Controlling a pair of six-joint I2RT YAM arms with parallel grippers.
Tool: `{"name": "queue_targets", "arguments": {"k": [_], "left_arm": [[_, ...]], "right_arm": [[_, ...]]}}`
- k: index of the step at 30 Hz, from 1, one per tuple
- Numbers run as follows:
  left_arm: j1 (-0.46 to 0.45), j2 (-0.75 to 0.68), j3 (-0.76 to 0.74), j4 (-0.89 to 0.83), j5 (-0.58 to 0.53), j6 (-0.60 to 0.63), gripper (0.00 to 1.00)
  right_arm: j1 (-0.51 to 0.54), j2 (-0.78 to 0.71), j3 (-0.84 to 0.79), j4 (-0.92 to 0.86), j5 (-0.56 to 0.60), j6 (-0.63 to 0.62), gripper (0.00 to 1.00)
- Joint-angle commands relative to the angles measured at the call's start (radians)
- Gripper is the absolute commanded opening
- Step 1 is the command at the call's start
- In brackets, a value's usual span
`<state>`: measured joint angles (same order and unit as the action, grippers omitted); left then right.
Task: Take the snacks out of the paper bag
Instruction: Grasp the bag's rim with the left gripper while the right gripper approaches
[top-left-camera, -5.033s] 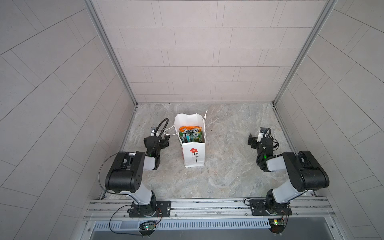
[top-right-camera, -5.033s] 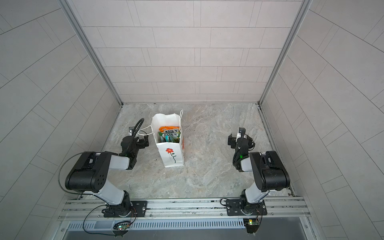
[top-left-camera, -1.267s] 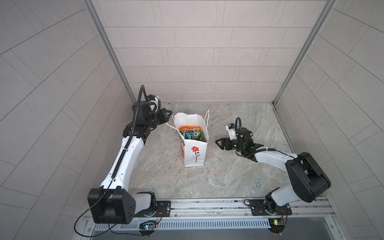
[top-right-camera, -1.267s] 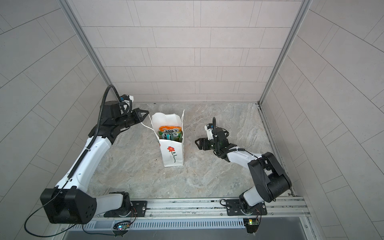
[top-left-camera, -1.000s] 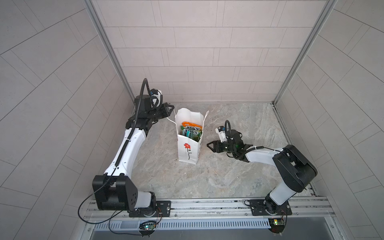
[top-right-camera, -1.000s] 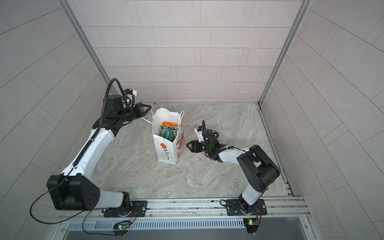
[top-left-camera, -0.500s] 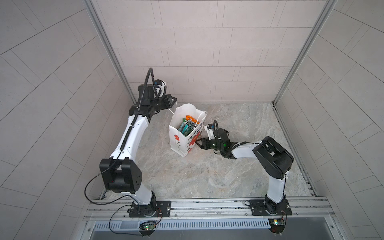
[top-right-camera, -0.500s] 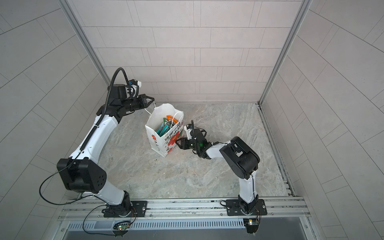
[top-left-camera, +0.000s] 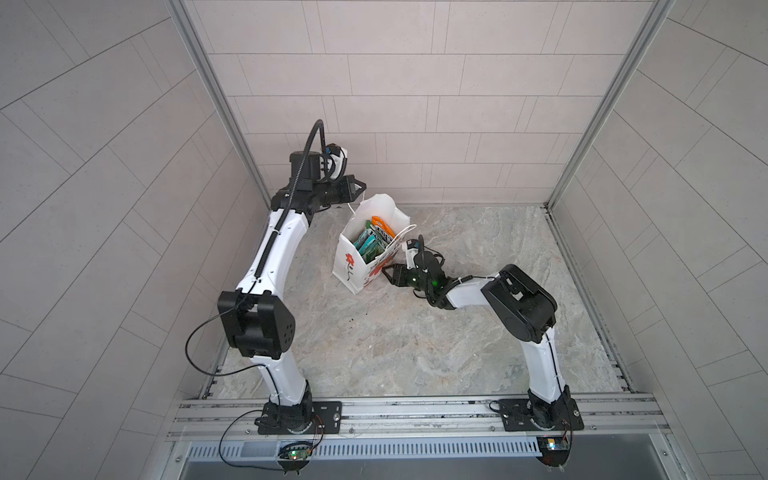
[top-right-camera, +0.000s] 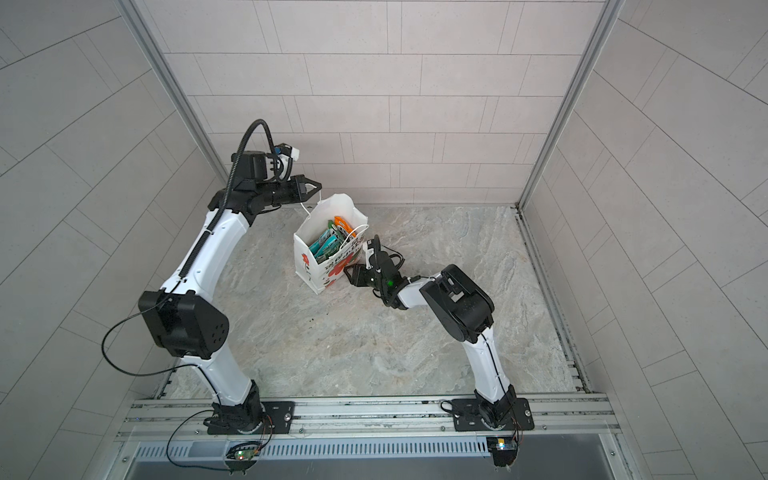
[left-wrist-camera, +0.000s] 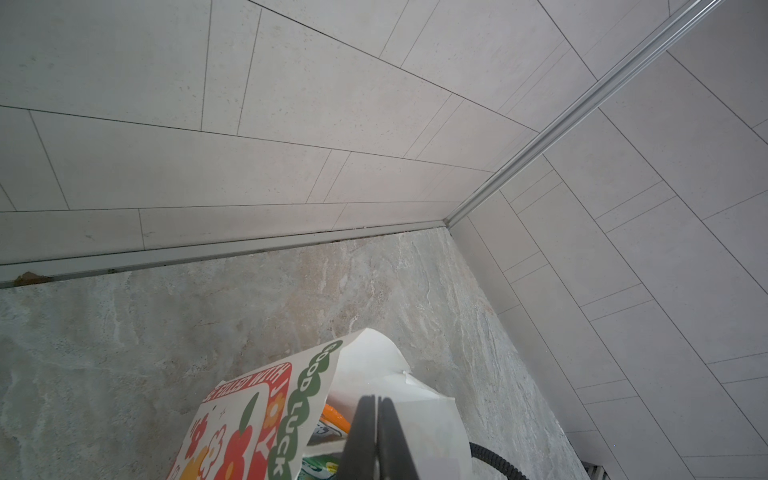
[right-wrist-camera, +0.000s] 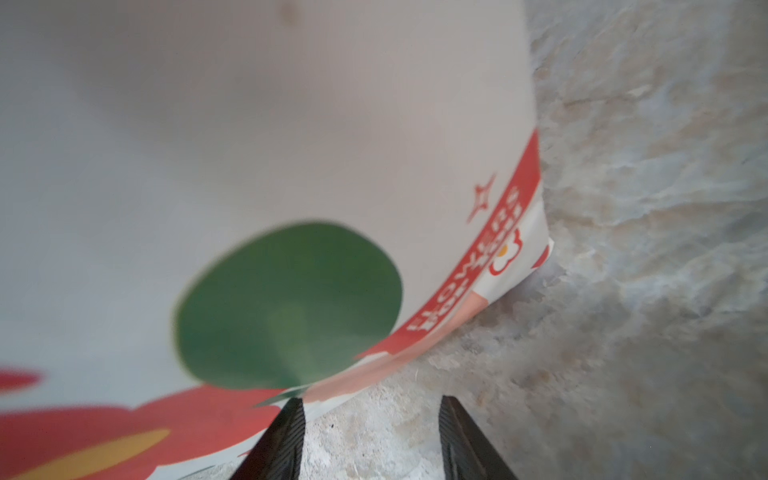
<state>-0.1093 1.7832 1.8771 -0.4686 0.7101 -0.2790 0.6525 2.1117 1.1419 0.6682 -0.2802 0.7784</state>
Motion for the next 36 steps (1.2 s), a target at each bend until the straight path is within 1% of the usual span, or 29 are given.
{"name": "queue_targets", "arguments": {"k": [1, 7, 12, 16, 22, 26, 31, 36], "left_arm": [[-0.038, -0.021, 0.072, 0.02, 0.037, 0.065, 0.0], [-0.087, -0.073, 0.003, -0.008, -0.018, 0.101, 0.0], [-0.145, -0.143, -0.088, 0.006, -0.106, 0.129, 0.0], [-0.191, -0.196, -0.162, 0.034, -0.137, 0.136, 0.0], [-0.283, -0.263, -0.262, 0.058, -0.203, 0.158, 0.0], [-0.335, -0.288, -0.301, 0.065, -0.229, 0.16, 0.0], [-0.379, -0.306, -0.338, 0.068, -0.261, 0.151, 0.0], [-0.411, -0.314, -0.366, 0.066, -0.264, 0.143, 0.0]], "right_arm": [[0.001, 0.019, 0.041, 0.015, 0.026, 0.022, 0.54], [-0.027, -0.037, -0.053, 0.019, 0.026, 0.003, 0.55], [-0.088, -0.129, -0.186, 0.015, 0.016, -0.023, 0.58], [-0.151, -0.218, -0.287, -0.026, 0.013, -0.065, 0.58], [-0.243, -0.37, -0.404, -0.133, 0.031, -0.15, 0.59], [-0.291, -0.478, -0.448, -0.221, 0.055, -0.203, 0.59], [-0.313, -0.622, -0.456, -0.37, 0.121, -0.289, 0.6], [-0.346, -0.742, -0.454, -0.446, 0.072, -0.311, 0.6]]}}
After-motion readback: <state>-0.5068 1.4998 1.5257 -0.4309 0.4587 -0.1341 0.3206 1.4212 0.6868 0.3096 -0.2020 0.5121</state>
